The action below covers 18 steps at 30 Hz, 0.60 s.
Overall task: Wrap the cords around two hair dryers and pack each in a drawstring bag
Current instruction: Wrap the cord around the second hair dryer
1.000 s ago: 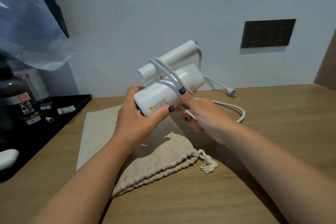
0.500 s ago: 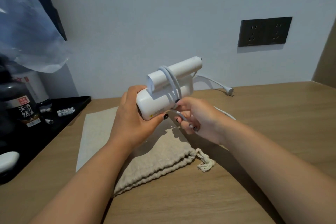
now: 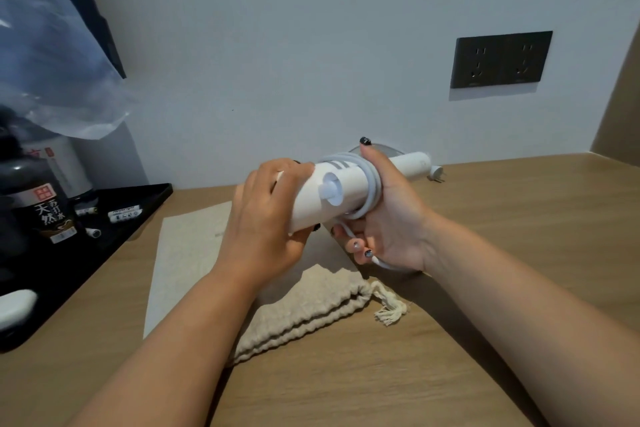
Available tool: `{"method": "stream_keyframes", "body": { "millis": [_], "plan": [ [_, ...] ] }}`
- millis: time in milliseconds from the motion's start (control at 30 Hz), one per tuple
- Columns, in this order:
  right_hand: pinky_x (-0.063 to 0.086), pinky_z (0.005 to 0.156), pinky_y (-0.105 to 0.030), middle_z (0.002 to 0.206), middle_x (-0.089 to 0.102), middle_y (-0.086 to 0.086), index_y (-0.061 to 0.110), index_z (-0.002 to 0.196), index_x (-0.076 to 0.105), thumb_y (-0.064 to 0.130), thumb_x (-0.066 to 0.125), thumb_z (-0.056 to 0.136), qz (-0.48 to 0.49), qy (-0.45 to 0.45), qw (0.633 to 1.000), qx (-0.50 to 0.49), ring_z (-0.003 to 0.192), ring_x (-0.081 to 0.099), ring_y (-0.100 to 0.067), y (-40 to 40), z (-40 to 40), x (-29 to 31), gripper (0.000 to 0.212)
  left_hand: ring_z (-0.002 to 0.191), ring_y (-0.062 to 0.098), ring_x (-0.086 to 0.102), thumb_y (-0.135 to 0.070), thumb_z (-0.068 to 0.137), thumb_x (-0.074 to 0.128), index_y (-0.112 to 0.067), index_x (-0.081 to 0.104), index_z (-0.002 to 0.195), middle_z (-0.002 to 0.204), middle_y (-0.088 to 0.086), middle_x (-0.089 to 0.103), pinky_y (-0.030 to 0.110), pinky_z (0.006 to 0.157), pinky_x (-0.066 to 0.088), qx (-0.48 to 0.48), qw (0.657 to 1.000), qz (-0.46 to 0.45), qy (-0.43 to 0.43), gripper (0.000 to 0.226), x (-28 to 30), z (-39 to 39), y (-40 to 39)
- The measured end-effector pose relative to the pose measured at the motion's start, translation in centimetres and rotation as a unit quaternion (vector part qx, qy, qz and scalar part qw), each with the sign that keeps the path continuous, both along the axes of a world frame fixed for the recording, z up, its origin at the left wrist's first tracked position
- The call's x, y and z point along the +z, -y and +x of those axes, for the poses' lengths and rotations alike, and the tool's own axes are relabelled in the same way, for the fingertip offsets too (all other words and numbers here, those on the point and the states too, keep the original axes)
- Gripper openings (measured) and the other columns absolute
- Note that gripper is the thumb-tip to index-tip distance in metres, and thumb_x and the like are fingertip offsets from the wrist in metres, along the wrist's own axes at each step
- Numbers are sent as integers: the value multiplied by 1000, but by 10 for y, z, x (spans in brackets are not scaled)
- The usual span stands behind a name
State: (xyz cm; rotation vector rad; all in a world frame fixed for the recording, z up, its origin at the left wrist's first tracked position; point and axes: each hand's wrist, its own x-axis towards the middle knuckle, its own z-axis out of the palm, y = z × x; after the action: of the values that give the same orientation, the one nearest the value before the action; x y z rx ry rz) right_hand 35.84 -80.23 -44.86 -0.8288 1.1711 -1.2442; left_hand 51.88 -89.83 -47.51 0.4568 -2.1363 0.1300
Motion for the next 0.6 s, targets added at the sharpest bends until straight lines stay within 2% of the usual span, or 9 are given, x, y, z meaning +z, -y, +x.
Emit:
{"method": "stream_keyframes", "body": {
  "millis": [67,133,200,233,333,400,467,533,600],
  "plan": [
    [21,48,-23,68,49,-11,12,95,58,81,46,70,8,-4,1000,-17,47,32,-17,-1,-1,1,74,110,25,52,-22,70,77,-22,47,126,122,7,54,39,83,46,-27,999,21,-18,63,0,0,-1],
    [21,46,-21,67,47,-11,12,89,58,76,48,71,-8,-5,1000,-26,46,30,-16,-1,-1,1,67,109,11,50,-20,67,81,-25,47,124,120,2,52,24,81,45,-51,995,78,-43,66,0,1,-3],
    [19,47,-22,66,45,-11,12,82,59,71,47,76,-41,-18,999,-30,46,30,-16,-1,1,-1,61,101,-5,50,-19,64,86,-33,43,122,116,-9,50,11,75,43,-65,980,183,-54,73,1,3,-9],
    [18,49,-24,64,45,-10,12,80,58,69,47,78,-61,-34,997,-40,47,29,-16,0,0,-2,58,97,-7,52,-19,63,87,-37,41,119,113,-15,51,11,71,46,-74,962,256,-56,75,2,5,-12],
    [21,49,-26,65,45,-8,16,81,57,66,54,73,-113,-100,985,-85,49,32,-17,2,-1,-3,50,88,-3,61,-17,62,87,-38,45,116,111,-10,56,17,63,52,-120,877,465,-32,72,1,8,-14],
    [26,47,-25,68,49,-6,19,82,58,64,61,67,-137,-128,977,-98,54,38,-16,2,-3,-4,47,89,8,66,-24,55,86,-26,50,123,115,5,61,24,64,54,-189,788,585,-31,76,1,8,-11],
    [26,48,-26,69,53,-3,23,80,61,57,61,71,-156,-131,975,-85,58,41,-15,-1,-5,-4,36,90,20,64,-32,54,79,-11,54,125,111,13,63,29,64,54,-249,704,662,-54,78,2,8,-8],
    [26,48,-25,65,54,-2,26,70,66,52,56,74,-164,-121,977,-61,55,42,-14,-5,-6,-2,29,86,19,60,-39,58,75,-9,60,117,100,11,64,27,63,51,-264,693,670,-43,68,2,10,-7],
    [28,46,-24,64,54,-3,27,64,69,52,54,75,-170,-123,977,-46,55,42,-15,-6,-8,-1,31,84,15,61,-44,59,73,-12,63,112,95,6,66,27,68,49,-246,724,643,-29,62,3,11,-9]
  ]
}}
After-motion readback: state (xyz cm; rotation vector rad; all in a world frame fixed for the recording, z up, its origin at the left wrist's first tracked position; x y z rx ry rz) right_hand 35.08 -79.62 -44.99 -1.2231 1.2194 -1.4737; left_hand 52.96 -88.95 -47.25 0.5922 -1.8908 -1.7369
